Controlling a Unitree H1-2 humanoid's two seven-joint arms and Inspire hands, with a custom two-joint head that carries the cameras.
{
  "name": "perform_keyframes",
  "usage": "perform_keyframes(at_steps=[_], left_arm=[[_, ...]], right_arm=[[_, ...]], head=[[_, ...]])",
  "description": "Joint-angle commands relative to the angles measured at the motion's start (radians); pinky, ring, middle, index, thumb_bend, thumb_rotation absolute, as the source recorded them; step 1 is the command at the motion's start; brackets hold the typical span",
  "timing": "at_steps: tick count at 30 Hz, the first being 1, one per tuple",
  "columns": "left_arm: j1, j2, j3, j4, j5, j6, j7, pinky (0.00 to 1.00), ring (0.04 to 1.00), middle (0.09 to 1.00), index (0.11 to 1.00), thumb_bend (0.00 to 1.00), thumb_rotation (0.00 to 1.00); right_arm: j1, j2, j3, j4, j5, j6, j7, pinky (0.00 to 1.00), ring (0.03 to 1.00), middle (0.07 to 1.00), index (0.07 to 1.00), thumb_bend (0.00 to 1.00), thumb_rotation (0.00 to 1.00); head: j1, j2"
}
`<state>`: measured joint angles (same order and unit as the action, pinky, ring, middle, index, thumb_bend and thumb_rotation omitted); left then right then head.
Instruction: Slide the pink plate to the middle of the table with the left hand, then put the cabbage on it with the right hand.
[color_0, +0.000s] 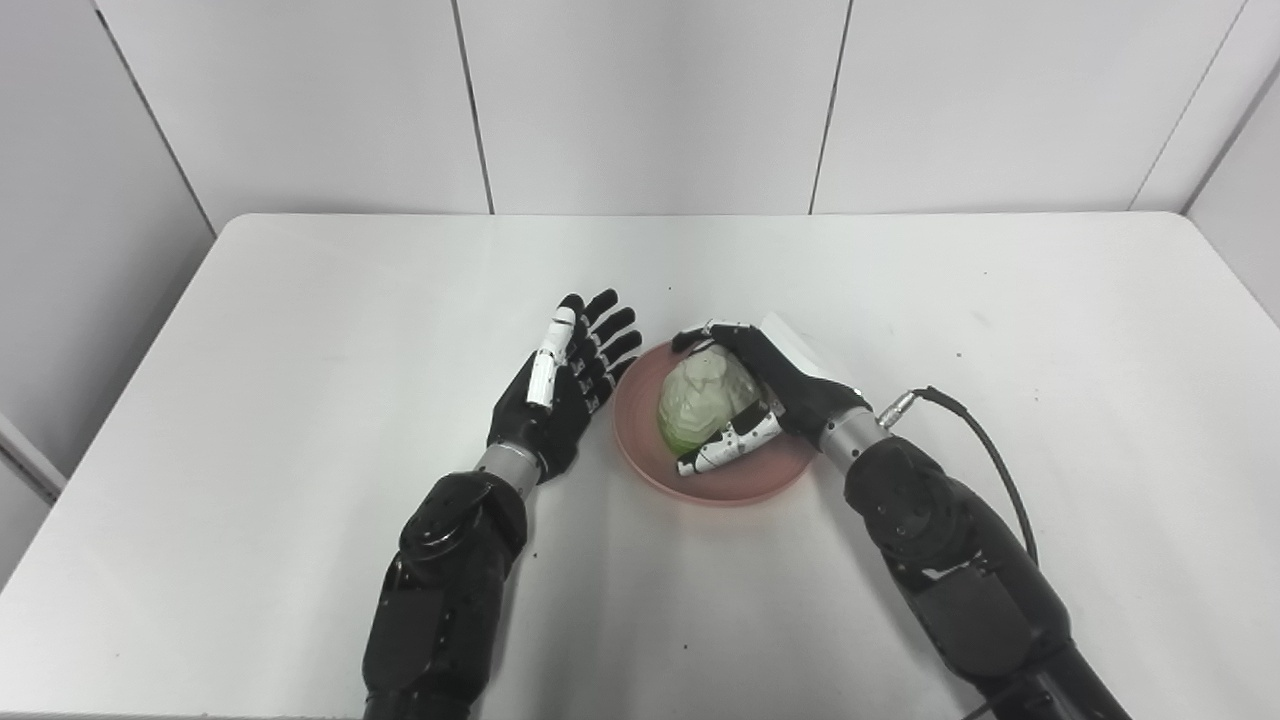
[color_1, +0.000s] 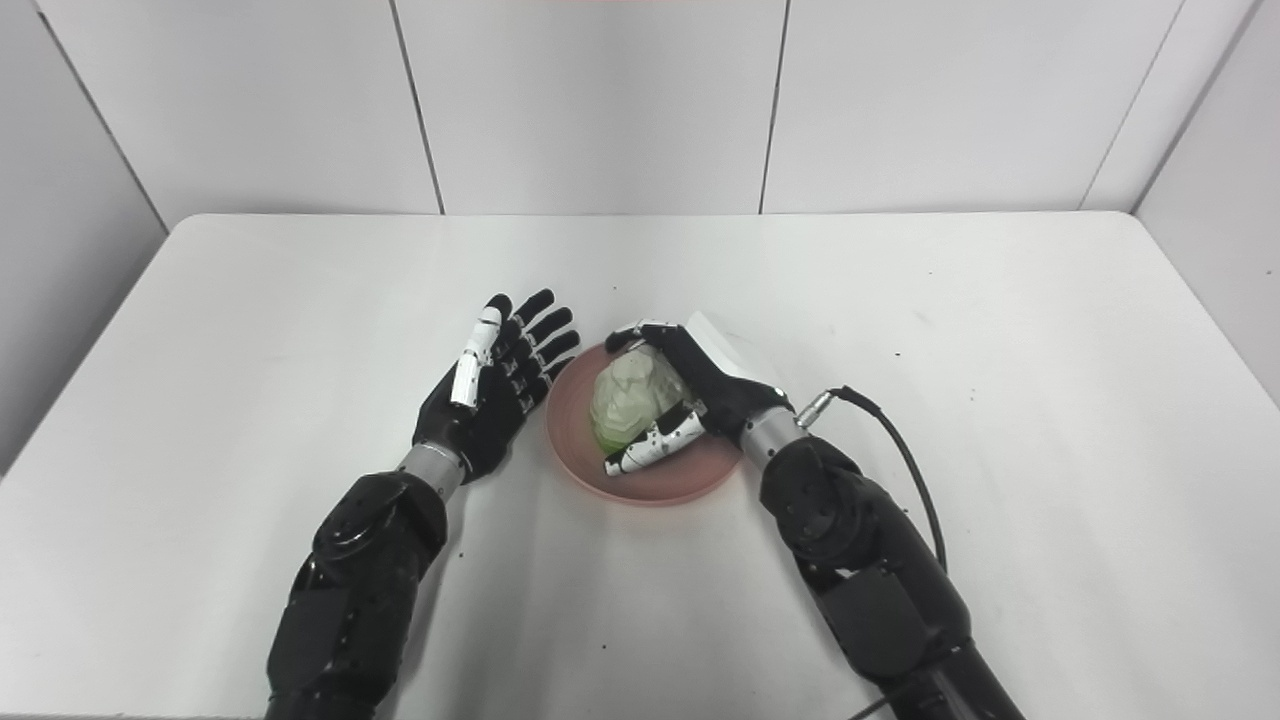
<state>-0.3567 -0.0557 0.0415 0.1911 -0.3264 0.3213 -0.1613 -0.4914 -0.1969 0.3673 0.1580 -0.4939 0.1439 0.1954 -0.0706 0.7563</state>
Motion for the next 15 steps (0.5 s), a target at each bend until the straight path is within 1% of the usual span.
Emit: perform_keyframes(at_steps=[1,2,4,8,9,11,13,15], left_arm=[[-0.010,0.004,0.002,-0.009,-0.001,0.015,-0.001,0.91,0.923,0.928,0.918,0.45,1.00],[-0.009,0.004,0.002,-0.013,-0.002,0.020,0.001,0.91,0.922,0.928,0.920,0.45,1.00],[-0.008,0.004,0.003,-0.020,-0.004,0.030,0.002,0.91,0.921,0.927,0.921,0.45,1.00],[-0.009,0.003,0.004,-0.020,-0.004,0.033,0.001,0.92,0.919,0.924,0.922,0.45,1.00],[-0.009,0.003,0.004,-0.019,-0.003,0.031,0.001,0.92,0.919,0.924,0.922,0.45,1.00],[-0.009,0.003,0.004,-0.019,-0.003,0.030,0.000,0.92,0.921,0.927,0.924,0.45,1.00],[-0.009,0.003,0.005,-0.017,-0.005,0.028,-0.001,0.91,0.922,0.928,0.923,0.45,1.00],[-0.009,0.002,0.008,-0.013,-0.010,0.028,-0.004,0.91,0.922,0.928,0.923,0.45,1.00]], right_arm=[[-0.027,-0.005,-0.002,-0.026,-0.004,-0.021,0.008,0.67,0.821,0.905,0.981,1.00,0.45],[-0.027,-0.004,-0.004,-0.029,0.002,-0.025,0.010,0.68,0.859,0.953,0.994,1.00,0.49],[-0.026,-0.002,-0.013,-0.034,0.021,-0.033,0.017,0.68,0.887,0.981,0.998,1.00,0.53],[-0.022,0.000,-0.027,-0.048,0.054,-0.036,0.031,0.66,0.937,1.000,1.000,1.00,0.60],[-0.021,-0.001,-0.028,-0.055,0.057,-0.037,0.033,0.66,0.939,1.000,1.000,1.00,0.60],[-0.019,-0.001,-0.032,-0.072,0.068,-0.033,0.039,0.70,0.960,1.000,1.000,1.00,0.61],[-0.015,0.003,-0.039,-0.088,0.080,-0.028,0.040,0.68,0.966,1.000,1.000,1.00,0.60],[-0.011,0.007,-0.045,-0.104,0.079,-0.031,0.033,0.71,0.972,1.000,1.000,1.00,0.58]], head=[[0.001,0.000],[0.000,-0.001],[0.000,-0.002],[-0.001,-0.003],[-0.001,-0.003],[-0.002,-0.004],[-0.002,-0.004],[-0.002,-0.004]])
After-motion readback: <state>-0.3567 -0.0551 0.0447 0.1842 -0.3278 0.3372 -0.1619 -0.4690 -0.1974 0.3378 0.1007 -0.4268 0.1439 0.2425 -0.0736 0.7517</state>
